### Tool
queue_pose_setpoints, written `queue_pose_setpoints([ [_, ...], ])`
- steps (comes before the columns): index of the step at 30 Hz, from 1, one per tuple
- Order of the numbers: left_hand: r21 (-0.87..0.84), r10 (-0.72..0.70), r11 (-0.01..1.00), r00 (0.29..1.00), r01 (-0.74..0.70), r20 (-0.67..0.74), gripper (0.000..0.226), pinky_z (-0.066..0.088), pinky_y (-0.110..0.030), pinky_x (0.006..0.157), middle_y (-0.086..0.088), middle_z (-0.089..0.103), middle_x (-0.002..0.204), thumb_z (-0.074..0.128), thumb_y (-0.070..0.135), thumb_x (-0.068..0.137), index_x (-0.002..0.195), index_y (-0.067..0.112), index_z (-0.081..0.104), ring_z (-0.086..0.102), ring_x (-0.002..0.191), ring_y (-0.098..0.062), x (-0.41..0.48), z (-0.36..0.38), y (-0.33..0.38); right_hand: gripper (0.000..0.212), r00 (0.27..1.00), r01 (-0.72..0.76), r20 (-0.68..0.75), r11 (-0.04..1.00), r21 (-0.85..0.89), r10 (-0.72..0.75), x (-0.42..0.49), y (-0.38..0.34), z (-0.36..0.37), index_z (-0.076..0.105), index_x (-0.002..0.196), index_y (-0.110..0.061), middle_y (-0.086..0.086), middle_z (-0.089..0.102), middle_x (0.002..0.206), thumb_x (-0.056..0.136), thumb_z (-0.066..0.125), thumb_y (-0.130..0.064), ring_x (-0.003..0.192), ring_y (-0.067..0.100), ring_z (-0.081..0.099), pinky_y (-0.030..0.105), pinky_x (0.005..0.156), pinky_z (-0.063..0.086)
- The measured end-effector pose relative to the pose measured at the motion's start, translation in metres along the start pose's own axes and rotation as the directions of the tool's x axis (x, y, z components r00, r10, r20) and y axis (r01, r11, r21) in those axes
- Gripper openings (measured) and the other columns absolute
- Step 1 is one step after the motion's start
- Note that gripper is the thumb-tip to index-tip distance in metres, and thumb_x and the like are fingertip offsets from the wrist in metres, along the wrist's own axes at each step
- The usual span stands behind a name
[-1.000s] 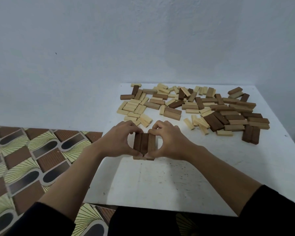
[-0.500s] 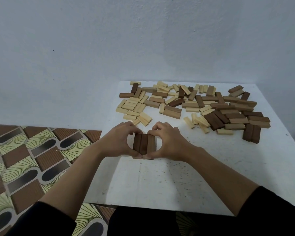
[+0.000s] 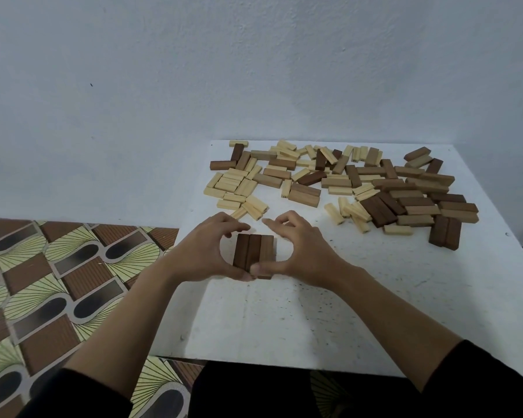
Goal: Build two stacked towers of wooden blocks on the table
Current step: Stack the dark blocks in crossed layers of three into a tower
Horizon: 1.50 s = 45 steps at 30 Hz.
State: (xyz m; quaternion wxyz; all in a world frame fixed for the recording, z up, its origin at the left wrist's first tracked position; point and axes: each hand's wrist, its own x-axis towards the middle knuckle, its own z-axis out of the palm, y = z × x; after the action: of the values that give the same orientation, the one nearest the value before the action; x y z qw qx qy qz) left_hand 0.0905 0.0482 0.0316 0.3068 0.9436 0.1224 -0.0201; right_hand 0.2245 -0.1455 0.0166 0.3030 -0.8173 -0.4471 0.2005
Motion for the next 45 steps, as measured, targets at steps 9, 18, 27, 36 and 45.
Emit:
queue_pose_setpoints([
  [9, -0.691, -0.428, 0.708, 0.866, 0.143, -0.259, 0.062, 0.033, -0.030, 0.112, 0.019, 0.052, 0.137, 0.030, 0.060, 0.094, 0.141, 0.027, 0.056, 0.047, 0.131, -0.006, -0.039, 0.047, 0.028, 0.062, 0.990, -0.120, -0.049, 0.962, 0.244, 0.135, -0.041, 0.013, 0.039, 0.024, 0.159, -0.029, -0.016, 0.021, 0.164, 0.104, 0.022, -0.057, 0.145, -0.013, 0.010, 0.021, 0.121, 0.005],
  [18, -0.622, -0.365, 0.774, 0.886, 0.119, -0.285, 0.057, 0.025, -0.020, 0.115, 0.026, 0.047, 0.149, 0.025, 0.067, 0.103, 0.149, 0.040, 0.046, 0.037, 0.135, 0.014, -0.044, 0.087, 0.007, 0.072, 0.997, -0.063, -0.033, 0.989, 0.133, 0.068, -0.038, 0.011, 0.051, 0.011, 0.161, -0.026, -0.016, 0.012, 0.167, 0.097, 0.011, -0.060, 0.146, -0.016, -0.003, 0.031, 0.124, -0.010],
  [27, -0.575, -0.321, 0.813, 0.893, 0.090, -0.315, 0.048, 0.025, -0.013, 0.112, 0.025, 0.047, 0.150, 0.027, 0.054, 0.107, 0.149, 0.041, 0.046, 0.035, 0.137, 0.013, -0.046, 0.090, 0.006, 0.074, 0.997, -0.055, -0.055, 0.993, 0.107, 0.061, -0.039, 0.014, 0.054, 0.011, 0.160, -0.029, -0.017, 0.012, 0.166, 0.096, 0.009, -0.064, 0.146, -0.015, -0.001, 0.032, 0.125, -0.008],
  [36, -0.637, -0.343, 0.770, 0.856, 0.022, -0.386, 0.037, 0.037, -0.006, 0.095, 0.030, 0.060, 0.129, 0.039, 0.047, 0.105, 0.135, 0.038, 0.059, 0.049, 0.124, 0.014, -0.044, 0.084, 0.009, 0.055, 0.973, -0.075, -0.191, 0.957, 0.279, 0.132, -0.042, 0.014, 0.051, 0.041, 0.149, -0.034, -0.024, 0.040, 0.146, 0.099, 0.030, -0.054, 0.137, -0.011, 0.030, 0.013, 0.114, 0.022],
  [45, -0.660, -0.288, 0.748, 0.859, -0.075, -0.424, 0.016, 0.050, -0.019, 0.070, 0.003, 0.069, 0.095, 0.051, 0.015, 0.105, 0.105, 0.016, 0.067, 0.064, 0.087, -0.012, -0.001, 0.028, 0.009, 0.022, 0.909, -0.017, -0.410, 0.991, 0.134, 0.071, 0.000, 0.020, 0.010, 0.065, 0.118, -0.020, -0.010, 0.066, 0.106, 0.102, 0.053, -0.027, 0.095, 0.002, 0.060, 0.015, 0.079, 0.048],
])
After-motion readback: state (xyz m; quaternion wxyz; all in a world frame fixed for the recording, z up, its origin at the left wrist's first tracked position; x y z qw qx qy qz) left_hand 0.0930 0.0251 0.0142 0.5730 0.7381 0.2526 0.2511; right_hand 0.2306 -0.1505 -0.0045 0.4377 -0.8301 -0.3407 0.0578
